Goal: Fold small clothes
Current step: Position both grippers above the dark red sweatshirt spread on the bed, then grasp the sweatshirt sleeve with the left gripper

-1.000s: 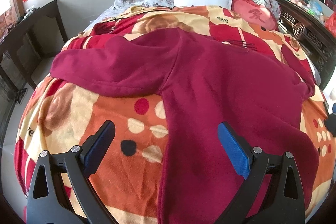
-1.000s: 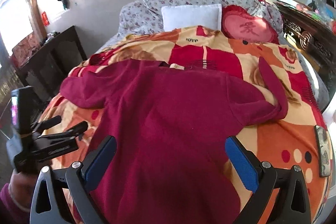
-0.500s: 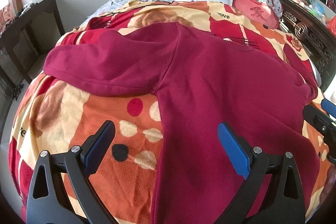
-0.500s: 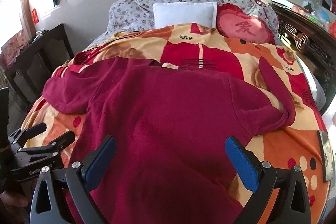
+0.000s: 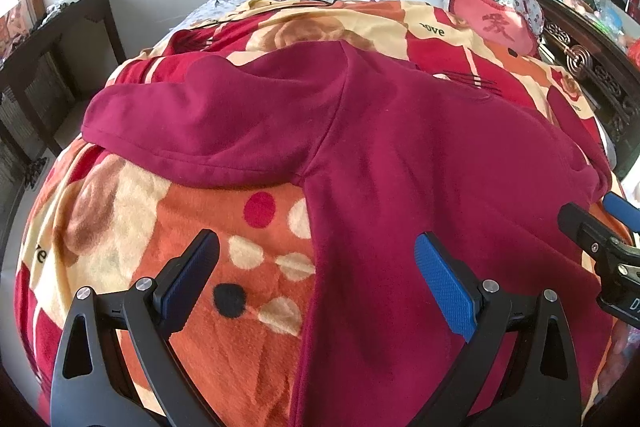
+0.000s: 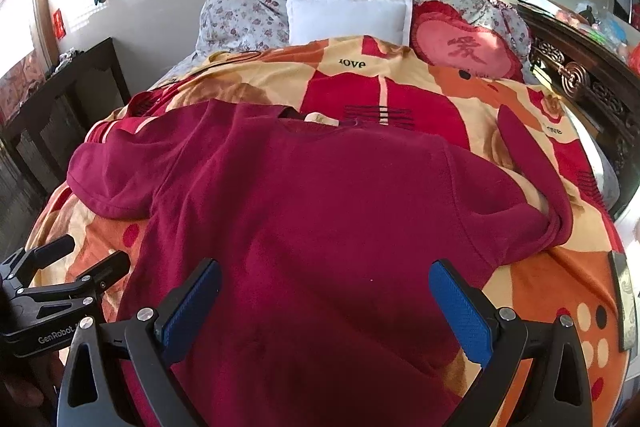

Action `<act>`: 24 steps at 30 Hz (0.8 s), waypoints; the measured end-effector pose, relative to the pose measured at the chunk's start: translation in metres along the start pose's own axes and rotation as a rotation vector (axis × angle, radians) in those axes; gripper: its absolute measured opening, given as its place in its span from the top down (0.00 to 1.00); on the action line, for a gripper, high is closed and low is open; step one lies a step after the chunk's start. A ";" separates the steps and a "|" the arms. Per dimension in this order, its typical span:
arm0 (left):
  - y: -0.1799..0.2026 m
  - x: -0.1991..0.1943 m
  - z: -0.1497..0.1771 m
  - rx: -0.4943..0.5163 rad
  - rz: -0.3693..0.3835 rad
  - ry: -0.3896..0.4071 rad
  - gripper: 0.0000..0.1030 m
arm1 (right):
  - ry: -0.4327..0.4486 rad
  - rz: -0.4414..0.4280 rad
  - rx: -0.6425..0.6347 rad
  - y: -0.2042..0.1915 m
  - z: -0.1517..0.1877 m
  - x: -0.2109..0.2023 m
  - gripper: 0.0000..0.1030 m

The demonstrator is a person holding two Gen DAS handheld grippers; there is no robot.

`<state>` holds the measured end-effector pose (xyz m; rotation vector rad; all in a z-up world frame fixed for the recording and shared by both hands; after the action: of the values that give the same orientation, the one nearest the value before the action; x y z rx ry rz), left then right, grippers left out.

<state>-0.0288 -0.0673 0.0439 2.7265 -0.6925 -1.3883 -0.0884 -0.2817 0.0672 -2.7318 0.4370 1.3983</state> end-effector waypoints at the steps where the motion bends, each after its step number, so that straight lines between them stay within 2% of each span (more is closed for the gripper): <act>1: -0.001 0.000 0.000 -0.002 -0.003 0.001 0.04 | -0.002 0.001 0.000 -0.002 -0.001 0.001 0.00; 24: -0.037 0.004 -0.005 -0.048 -0.055 0.013 0.04 | 0.010 0.013 -0.024 -0.012 0.000 0.015 0.01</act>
<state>-0.0087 -0.0361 0.0368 2.7347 -0.5802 -1.3768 -0.0769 -0.2732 0.0541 -2.7607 0.4418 1.4024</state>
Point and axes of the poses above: each gripper's, at about its wrist camera, not at the fingertips, and x roughly the way its jaws point, y to its right, z to its underside, the point moved 5 cm from there along x, roughly the way its jaws point, and after that the axes turned 13 degrees about z, right-handed, at the moved point
